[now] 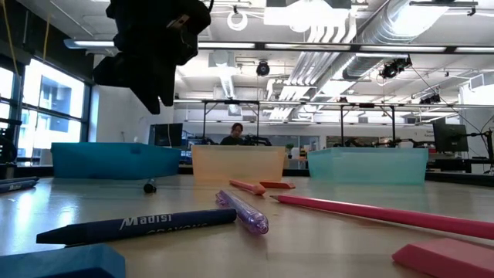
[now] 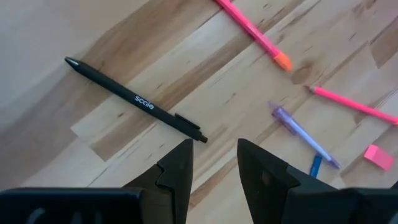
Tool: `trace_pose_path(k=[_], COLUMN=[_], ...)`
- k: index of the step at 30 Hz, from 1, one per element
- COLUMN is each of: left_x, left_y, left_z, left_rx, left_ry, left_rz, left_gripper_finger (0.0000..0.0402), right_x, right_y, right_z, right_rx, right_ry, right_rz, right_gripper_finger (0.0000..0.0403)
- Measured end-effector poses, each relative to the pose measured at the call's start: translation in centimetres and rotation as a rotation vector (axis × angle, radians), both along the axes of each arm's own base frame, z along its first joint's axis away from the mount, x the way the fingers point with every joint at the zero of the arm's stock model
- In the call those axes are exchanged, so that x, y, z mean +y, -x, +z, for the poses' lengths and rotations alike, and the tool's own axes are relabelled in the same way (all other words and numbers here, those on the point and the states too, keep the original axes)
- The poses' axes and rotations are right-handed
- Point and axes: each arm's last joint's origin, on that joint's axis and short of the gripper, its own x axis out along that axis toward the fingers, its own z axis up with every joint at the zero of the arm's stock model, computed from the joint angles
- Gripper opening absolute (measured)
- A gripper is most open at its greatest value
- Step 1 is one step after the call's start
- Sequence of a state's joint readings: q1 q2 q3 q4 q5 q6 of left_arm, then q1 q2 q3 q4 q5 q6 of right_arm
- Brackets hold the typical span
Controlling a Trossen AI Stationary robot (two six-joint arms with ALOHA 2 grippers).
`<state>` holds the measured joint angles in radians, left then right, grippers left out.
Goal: Sort crayons/erasers/pens/pencils in bins
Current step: Put the pink colored pencil into the pink bin, then put the black pen into the blue bin
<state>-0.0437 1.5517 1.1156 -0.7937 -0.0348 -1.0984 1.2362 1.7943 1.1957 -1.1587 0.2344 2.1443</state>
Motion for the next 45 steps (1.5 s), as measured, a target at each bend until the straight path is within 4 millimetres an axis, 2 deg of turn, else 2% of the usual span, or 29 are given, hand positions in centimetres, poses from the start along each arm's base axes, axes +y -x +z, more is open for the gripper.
trace_pose_path(k=[5, 10, 15, 20, 26, 30, 36, 45], left_x=[0.0, -0.1, -0.3, -0.4, -0.2, -0.4, -1.8, -3.0], left_y=[0.1, 0.2, 0.9, 0.8, 0.4, 0.0, -0.7, -1.3], left_z=[0.0, -0.7, -1.9, -2.0, -2.0, -2.7, -4.9, -7.7], left_rx=[0.009, 0.045, 0.090, 0.081, 0.004, 0.007, 0.063, 0.131], left_ry=[0.029, 0.095, 0.174, 0.200, 0.129, 0.093, 0.088, 0.067], left_rz=[0.084, 0.191, 0.367, 0.462, 0.528, 0.571, 0.608, 0.646], left_gripper_finger=[0.0115, 0.0115, 0.0115, 0.0115, 0.0115, 0.0115, 0.0115, 0.0115], right_x=[0.0, -0.2, -0.5, -1.6, -3.8, -5.0, -6.2, -6.8], right_y=[0.0, 0.0, -0.4, -1.1, -1.9, -2.3, -2.5, -2.5], right_z=[0.0, 0.0, 0.2, 1.3, 3.5, 4.7, 5.7, 6.0], right_rx=[-0.002, -0.005, -0.003, -0.053, -0.069, -0.065, -0.089, -0.073], right_ry=[0.003, 0.014, 0.020, 0.046, 0.086, 0.093, 0.116, 0.179], right_rz=[-0.005, -0.030, -0.058, -0.077, -0.111, -0.120, -0.120, -0.100], right_gripper_finger=[0.0082, 0.0106, 0.0107, 0.0108, 0.0108, 0.0108, 0.0108, 0.0108])
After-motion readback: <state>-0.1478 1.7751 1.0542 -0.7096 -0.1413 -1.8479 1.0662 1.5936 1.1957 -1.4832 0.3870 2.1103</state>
